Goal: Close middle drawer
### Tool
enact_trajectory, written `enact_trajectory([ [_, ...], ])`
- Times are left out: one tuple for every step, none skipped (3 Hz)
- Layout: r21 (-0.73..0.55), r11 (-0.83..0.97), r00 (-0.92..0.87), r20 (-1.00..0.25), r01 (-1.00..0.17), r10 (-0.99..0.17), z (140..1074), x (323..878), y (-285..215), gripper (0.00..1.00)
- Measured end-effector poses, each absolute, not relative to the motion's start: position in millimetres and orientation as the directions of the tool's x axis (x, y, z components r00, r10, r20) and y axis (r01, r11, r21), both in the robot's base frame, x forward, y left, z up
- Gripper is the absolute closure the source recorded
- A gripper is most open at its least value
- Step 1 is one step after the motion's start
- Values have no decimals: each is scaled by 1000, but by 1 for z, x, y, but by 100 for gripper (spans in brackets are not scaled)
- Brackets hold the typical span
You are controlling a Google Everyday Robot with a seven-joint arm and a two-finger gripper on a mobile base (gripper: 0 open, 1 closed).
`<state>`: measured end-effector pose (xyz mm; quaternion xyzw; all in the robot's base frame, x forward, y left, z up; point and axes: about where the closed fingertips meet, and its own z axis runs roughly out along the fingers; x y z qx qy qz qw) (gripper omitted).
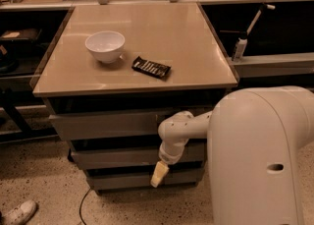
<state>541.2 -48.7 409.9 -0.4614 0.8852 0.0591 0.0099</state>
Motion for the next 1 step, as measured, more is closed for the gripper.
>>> enact_trajectory([
  [96, 567, -574, -72, -818, -816, 410, 541, -49, 0],
])
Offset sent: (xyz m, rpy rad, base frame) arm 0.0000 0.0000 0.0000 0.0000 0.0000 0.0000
